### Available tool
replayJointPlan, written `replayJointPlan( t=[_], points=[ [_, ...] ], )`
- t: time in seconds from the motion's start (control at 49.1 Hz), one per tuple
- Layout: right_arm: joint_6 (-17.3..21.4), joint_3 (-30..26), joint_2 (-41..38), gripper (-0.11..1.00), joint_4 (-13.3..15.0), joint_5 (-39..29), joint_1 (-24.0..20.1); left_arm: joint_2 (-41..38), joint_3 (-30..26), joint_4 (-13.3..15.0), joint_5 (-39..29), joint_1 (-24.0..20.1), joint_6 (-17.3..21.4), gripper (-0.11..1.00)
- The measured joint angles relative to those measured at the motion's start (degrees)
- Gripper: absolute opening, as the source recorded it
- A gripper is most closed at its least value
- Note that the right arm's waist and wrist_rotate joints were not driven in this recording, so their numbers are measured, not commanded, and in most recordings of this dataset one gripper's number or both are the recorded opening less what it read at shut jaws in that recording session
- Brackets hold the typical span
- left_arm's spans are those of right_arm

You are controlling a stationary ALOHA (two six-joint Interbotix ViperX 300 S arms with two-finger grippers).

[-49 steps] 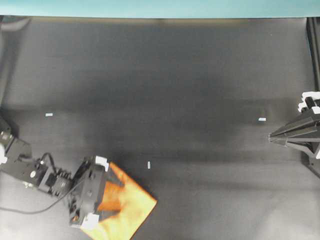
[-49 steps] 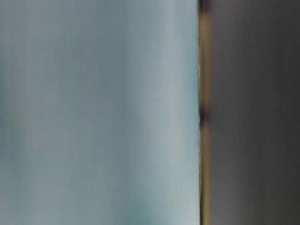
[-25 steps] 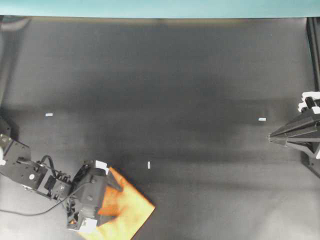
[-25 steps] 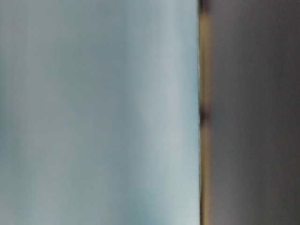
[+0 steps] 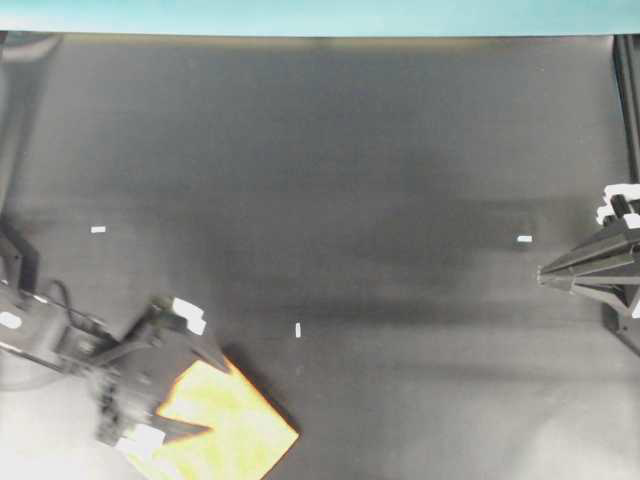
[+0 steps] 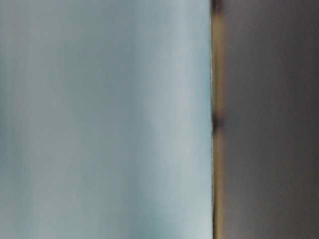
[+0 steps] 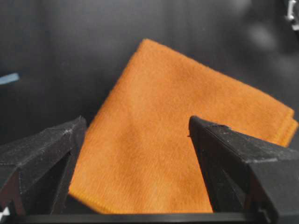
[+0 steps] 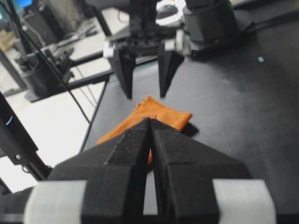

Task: Push an orange cloth with the left arm to wipe the desk.
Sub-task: 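Keep pushing the cloth with the left gripper along the near table edge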

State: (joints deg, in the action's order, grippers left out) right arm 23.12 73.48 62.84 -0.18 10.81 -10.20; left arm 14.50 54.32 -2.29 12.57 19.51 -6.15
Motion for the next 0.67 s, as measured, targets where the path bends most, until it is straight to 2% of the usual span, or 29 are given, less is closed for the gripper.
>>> replayJointPlan(
  t=[0.673],
  points=[
    [0.09, 0.09, 0.18, 0.0, 0.09, 0.0, 0.0, 21.45, 11.78, -0.09, -1.58, -0.97, 0.0, 0.86]
  ],
)
